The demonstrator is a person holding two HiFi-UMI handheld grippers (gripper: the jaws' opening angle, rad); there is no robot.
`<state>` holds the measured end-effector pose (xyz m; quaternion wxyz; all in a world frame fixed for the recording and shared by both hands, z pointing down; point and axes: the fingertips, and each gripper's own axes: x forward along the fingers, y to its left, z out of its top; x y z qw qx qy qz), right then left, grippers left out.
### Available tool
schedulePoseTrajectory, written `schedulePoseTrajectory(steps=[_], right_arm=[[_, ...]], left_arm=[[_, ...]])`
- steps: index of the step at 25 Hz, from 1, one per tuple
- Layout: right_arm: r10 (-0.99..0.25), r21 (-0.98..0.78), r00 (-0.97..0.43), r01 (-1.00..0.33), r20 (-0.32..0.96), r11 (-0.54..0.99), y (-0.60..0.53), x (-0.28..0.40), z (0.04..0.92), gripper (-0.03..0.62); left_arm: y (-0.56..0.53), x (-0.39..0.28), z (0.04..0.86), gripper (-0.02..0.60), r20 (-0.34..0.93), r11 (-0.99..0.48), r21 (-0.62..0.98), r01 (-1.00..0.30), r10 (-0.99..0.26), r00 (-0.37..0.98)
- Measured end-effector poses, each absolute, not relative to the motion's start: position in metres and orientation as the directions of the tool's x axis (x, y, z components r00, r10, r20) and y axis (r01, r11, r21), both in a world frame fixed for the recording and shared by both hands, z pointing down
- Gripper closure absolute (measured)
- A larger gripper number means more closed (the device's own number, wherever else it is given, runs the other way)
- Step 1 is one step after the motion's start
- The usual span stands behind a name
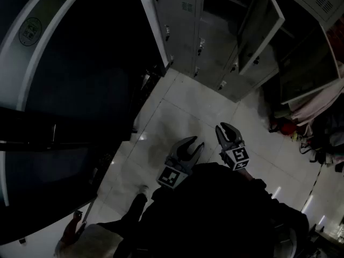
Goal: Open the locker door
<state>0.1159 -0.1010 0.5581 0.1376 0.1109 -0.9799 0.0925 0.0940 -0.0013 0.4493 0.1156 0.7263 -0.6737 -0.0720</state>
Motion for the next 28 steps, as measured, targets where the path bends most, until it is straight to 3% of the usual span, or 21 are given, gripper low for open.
schedulePoseTrajectory(steps=[3, 8, 18, 23, 28], right_arm=[[-0.223, -0.158, -0.920, -0.285, 0.324, 0.946, -0.126, 0.048, 0.581, 0.520], [-0.283, -0.252, -0.878, -0.395, 0.385, 0.883, -0.196, -0.056, 0.629, 0.507], [-0.365, -0.161, -0.755, -0.522, 0.544, 0.838, -0.391, -0.268, 0.745, 0.470], [-0.431, -0.128, -0.656, -0.626, 0.619, 0.769, -0.482, -0.322, 0.801, 0.456], [-0.508, -0.097, -0.542, -0.742, 0.669, 0.664, -0.513, -0.331, 0.825, 0.433]], left_arm=[[-0.005, 0.037, 0.470, 0.457, 0.148, -0.078, 0.270, -0.960, -0.981, 0.122], [-0.012, -0.052, 0.488, 0.457, 0.184, -0.039, 0.278, -0.960, -0.979, 0.093], [-0.078, -0.189, 0.513, 0.459, 0.267, -0.016, 0.390, -0.921, -0.955, 0.129], [-0.138, -0.277, 0.515, 0.458, 0.315, 0.044, 0.383, -0.923, -0.945, 0.086], [-0.160, -0.332, 0.516, 0.457, 0.344, 0.065, 0.383, -0.921, -0.936, 0.077]])
